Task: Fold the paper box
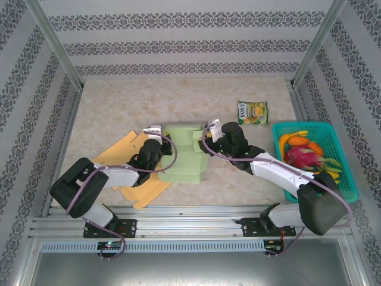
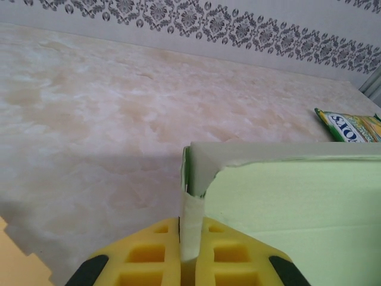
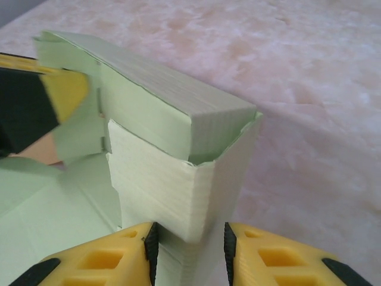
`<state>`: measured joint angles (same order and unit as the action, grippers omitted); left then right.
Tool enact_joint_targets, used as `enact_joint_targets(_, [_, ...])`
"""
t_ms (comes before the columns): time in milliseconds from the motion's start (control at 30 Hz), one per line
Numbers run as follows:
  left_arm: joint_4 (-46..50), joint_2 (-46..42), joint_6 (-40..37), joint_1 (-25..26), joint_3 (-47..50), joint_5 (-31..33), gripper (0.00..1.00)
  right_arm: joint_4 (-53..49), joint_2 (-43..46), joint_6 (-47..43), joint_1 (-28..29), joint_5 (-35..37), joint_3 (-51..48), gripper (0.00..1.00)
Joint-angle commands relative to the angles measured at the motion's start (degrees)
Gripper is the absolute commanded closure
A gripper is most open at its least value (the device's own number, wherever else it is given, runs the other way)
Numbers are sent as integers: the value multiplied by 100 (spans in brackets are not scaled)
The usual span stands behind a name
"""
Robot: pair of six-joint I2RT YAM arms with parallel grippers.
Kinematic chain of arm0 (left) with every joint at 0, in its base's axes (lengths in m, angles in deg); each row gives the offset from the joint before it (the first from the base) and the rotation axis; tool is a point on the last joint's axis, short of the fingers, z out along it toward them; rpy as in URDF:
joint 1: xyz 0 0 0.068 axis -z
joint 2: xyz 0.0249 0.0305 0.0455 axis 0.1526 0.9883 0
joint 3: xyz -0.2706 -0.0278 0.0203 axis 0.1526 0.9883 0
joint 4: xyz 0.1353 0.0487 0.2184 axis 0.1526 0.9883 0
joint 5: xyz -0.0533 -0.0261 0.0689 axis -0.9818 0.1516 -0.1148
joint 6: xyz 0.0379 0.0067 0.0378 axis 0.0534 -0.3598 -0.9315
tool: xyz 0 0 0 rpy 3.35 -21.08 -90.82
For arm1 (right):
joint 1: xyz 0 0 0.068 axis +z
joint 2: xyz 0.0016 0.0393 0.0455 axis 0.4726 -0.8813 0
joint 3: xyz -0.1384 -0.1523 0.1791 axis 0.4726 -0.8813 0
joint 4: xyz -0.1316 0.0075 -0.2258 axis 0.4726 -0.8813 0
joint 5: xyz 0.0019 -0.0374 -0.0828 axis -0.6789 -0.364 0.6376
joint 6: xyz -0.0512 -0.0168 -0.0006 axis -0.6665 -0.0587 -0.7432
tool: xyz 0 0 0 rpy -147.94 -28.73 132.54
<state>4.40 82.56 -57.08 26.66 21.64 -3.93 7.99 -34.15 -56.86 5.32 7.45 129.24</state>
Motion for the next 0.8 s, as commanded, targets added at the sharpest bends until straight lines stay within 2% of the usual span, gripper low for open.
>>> enact_joint_targets(0, [98, -268, 164, 95, 35, 129, 100, 115, -165, 151, 85, 736, 209, 65])
enact_joint_targets(333, [346, -465, 180, 248, 6, 208, 100, 270, -664, 194, 283, 1011, 463, 68])
enact_joint_targets(467, [815, -535, 231, 355, -158, 614, 100, 226, -811, 198, 404, 1525, 549, 71])
enact_joint_targets(567, [1382, -581, 415, 418, -335, 1127, 100, 18, -893, 201, 514, 2283, 650, 76])
enact_joint_targets(700, [1961, -603, 862, 487, -462, 1771, 100, -378, -1054, 389, 618, 3860, 758, 76])
enact_joint_targets(767, [2201, -601, 1001, 518, -531, 2036, 100, -437, -1077, 458, 616, 4397, 707, 76])
